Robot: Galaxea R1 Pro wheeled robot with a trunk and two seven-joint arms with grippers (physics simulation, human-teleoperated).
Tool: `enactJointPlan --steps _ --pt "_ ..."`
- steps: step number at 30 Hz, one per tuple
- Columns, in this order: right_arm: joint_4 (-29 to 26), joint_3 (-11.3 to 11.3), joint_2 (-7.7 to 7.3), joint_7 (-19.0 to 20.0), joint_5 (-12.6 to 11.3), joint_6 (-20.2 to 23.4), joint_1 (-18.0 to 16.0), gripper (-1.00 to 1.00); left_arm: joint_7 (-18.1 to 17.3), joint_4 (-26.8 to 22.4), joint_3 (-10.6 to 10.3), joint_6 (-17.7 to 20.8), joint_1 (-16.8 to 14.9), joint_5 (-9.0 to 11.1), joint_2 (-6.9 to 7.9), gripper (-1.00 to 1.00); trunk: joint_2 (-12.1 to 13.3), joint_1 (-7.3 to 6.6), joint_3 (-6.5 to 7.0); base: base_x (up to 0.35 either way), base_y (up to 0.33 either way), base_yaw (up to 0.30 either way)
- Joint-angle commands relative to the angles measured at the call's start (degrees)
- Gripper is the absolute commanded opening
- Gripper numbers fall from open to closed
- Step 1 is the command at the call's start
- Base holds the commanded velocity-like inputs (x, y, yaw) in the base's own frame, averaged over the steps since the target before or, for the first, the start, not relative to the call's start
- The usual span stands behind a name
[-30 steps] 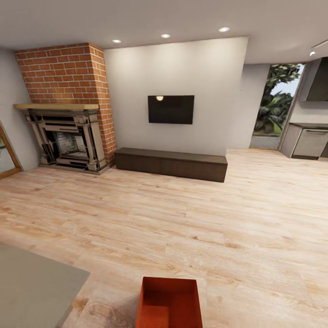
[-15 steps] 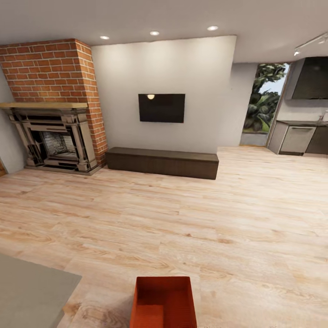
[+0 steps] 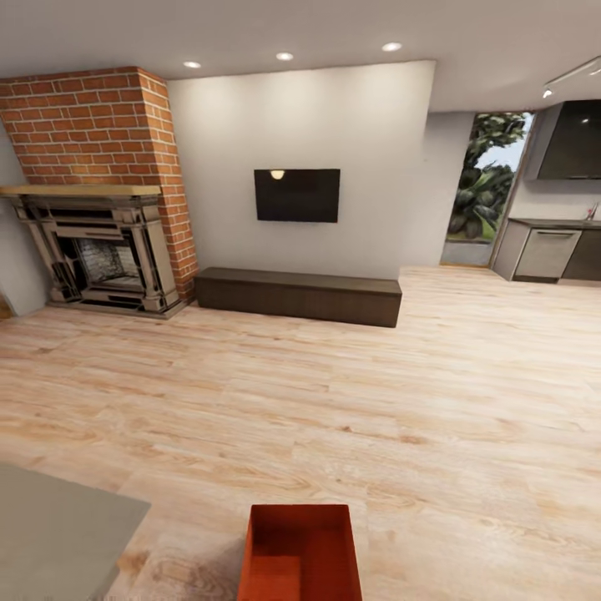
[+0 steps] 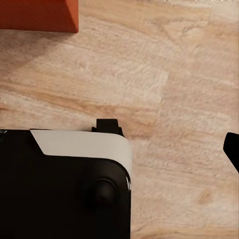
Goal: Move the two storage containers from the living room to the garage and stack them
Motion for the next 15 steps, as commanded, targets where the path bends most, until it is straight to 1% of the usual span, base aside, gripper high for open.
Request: enactJointPlan --steps 1,12,15 --pt "0.2 0.5 0.04 -0.1 -0.5 -0.3 -0.1 1.0 0.1 0.0 -0.1 -0.1 0.0 0.5 -0.01 1.0 0.0 0.0 -0.13 0.0 0.0 0.16" --pt "0.1 0.5 0.04 -0.1 -0.9 -0.3 -0.1 1.0 0.1 0.0 -0.1 -0.1 0.0 0.5 -0.01 1.0 0.0 0.0 -0.94 0.0 0.0 0.161" --pt "0.1 0.5 -0.01 -0.1 -1.0 -0.3 -0.1 1.0 0.1 0.0 -0.1 -0.1 0.0 0.5 -0.01 1.0 0.0 0.0 -1.05 0.0 0.0 0.071"
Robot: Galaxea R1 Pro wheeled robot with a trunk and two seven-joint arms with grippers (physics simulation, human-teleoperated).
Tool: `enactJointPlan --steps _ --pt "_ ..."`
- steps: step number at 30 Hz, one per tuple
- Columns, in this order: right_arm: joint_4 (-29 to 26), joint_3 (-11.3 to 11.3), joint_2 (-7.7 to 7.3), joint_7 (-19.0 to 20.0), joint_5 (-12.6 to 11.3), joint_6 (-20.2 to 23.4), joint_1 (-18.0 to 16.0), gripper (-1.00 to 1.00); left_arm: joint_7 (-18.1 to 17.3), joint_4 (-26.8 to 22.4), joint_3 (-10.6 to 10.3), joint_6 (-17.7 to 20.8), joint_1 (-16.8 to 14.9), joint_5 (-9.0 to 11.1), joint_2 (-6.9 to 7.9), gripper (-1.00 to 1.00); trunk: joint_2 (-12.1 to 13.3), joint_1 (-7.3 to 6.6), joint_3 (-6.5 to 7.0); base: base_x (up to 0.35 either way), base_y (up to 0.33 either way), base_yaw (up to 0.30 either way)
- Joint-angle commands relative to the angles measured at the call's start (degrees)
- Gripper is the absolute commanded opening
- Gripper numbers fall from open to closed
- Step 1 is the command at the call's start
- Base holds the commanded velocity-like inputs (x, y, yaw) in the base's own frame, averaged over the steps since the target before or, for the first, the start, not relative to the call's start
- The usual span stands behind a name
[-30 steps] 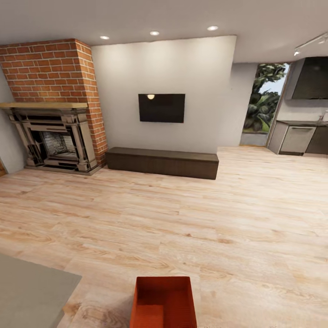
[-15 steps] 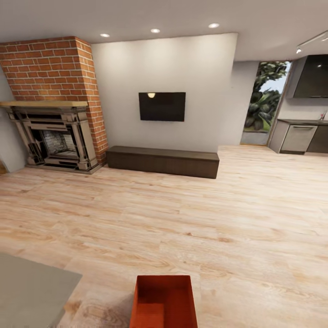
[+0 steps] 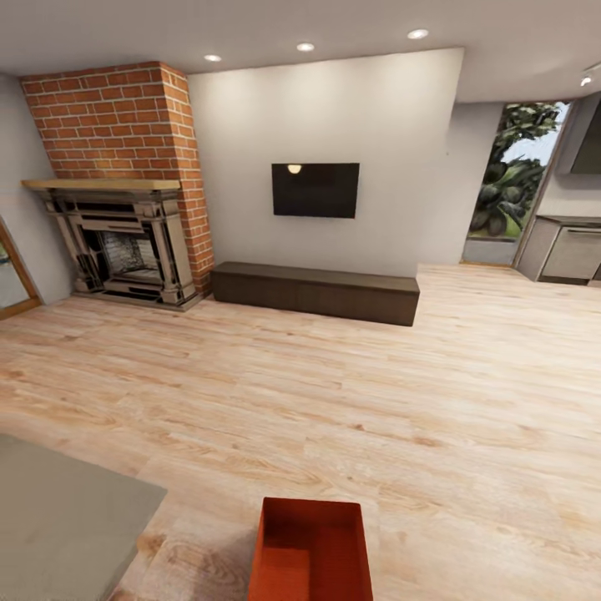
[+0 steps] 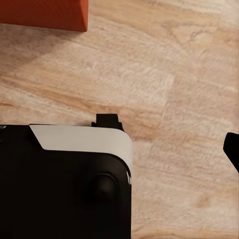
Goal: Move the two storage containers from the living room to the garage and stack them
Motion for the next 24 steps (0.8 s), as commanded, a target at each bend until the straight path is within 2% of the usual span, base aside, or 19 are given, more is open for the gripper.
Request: enactJointPlan --steps 1,6,14,24 --pt "0.2 0.5 0.03 -0.1 -0.5 -0.3 -0.1 1.0 0.1 0.0 -0.1 -0.1 0.0 0.5 0.0 1.0 0.0 0.0 -0.08 0.0 0.0 0.033" --pt "0.2 0.5 0.0 0.0 -0.6 -0.3 -0.1 1.0 0.1 0.0 -0.1 -0.1 0.0 0.5 0.0 1.0 0.0 0.0 -0.14 0.0 0.0 0.013" --pt "0.2 0.5 -0.08 2.5 -0.5 -0.3 -0.1 1.0 0.1 0.0 -0.1 -0.1 0.0 0.5 0.0 1.0 0.0 0.0 -0.81 0.0 0.0 0.0" --pt "0.2 0.5 -0.08 2.7 -0.5 -0.3 -0.1 1.0 0.1 0.0 -0.1 -0.1 0.0 0.5 -0.01 1.0 0.0 0.0 -1.74 0.0 0.0 0.0"
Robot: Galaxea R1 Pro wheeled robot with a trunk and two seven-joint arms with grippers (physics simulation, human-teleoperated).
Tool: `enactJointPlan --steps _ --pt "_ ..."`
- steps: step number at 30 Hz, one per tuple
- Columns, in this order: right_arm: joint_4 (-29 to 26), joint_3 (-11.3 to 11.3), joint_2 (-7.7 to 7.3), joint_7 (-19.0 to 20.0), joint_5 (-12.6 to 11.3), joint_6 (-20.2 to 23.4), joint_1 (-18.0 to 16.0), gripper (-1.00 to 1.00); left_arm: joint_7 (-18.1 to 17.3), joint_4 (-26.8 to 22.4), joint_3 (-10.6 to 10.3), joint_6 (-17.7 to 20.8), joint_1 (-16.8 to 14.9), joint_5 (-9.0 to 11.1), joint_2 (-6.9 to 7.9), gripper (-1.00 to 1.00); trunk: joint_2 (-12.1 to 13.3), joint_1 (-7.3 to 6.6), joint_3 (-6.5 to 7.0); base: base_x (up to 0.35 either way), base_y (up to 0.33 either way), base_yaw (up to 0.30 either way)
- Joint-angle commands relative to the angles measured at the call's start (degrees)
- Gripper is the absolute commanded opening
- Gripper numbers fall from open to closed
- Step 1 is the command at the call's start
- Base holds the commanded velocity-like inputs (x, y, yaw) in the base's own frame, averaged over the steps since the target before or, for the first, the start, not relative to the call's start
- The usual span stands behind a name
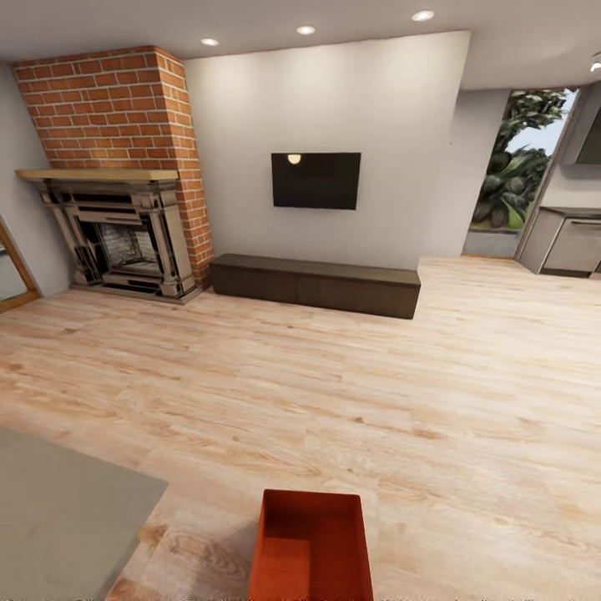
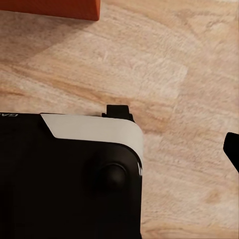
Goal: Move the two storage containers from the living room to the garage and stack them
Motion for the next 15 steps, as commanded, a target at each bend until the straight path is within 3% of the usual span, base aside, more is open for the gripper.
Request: enactJointPlan --steps 1,15 --pt "0.2 0.5 0.05 -0.1 -0.5 -0.3 -0.1 1.0 0.1 0.0 -0.1 -0.1 0.0 0.5 0.0 1.0 0.0 0.0 -0.15 0.0 0.0 0.0" --pt "0.2 0.5 0.05 -0.1 -0.6 -0.2 -0.1 1.0 0.1 0.0 -0.1 -0.1 0.0 0.5 0.0 1.0 0.0 0.0 -1.45 0.0 0.0 0.0"
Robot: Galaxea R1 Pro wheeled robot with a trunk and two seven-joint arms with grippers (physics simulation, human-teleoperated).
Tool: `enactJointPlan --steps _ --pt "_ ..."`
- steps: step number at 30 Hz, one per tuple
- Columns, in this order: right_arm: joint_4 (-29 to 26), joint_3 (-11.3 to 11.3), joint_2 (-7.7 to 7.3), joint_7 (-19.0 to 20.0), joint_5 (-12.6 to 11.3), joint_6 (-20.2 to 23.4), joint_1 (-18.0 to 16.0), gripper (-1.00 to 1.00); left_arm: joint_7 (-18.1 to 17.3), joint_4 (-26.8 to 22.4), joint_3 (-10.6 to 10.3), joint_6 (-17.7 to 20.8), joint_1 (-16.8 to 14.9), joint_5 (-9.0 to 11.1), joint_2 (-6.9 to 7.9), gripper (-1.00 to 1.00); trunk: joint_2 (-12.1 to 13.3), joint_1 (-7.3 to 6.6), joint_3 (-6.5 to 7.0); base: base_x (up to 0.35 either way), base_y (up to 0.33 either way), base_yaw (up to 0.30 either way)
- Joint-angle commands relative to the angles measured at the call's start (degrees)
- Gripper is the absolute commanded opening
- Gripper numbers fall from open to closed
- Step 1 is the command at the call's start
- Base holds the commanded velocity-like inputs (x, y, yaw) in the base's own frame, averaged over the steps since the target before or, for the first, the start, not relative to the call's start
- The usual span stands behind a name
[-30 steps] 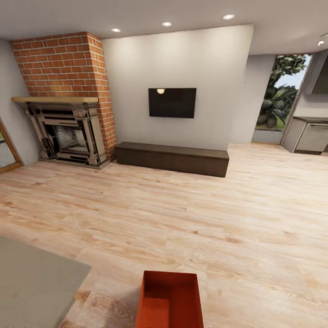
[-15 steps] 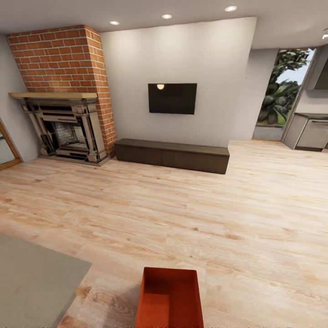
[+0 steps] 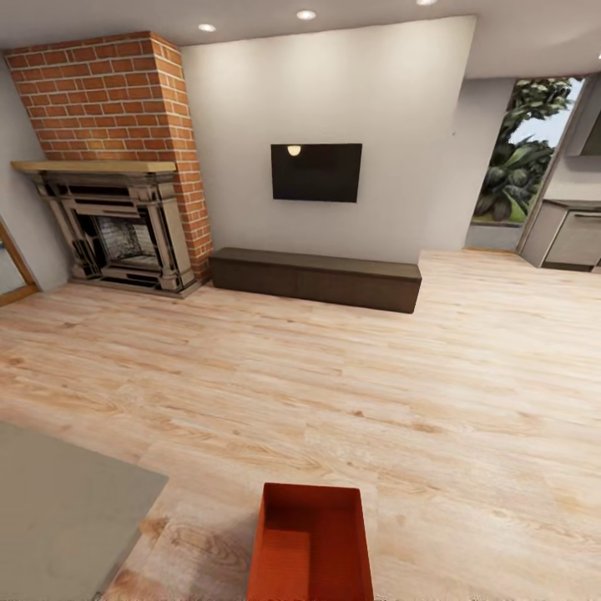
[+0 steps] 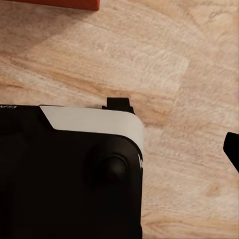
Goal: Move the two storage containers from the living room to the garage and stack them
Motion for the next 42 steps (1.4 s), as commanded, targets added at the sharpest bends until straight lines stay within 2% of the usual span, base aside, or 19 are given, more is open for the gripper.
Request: enactJointPlan --steps 1,42 --pt "0.2 0.5 0.05 -0.1 -0.5 -0.3 -0.1 1.0 0.1 0.0 -0.1 -0.1 0.0 0.5 0.0 1.0 0.0 0.0 -0.15 0.0 0.0 0.0" --pt "0.2 0.2 0.08 0.1 -0.8 -0.2 -0.1 1.0 0.1 0.0 -0.1 -0.1 0.0 0.4 0.0 1.0 0.0 0.0 -3.96 0.0 0.0 0.0"
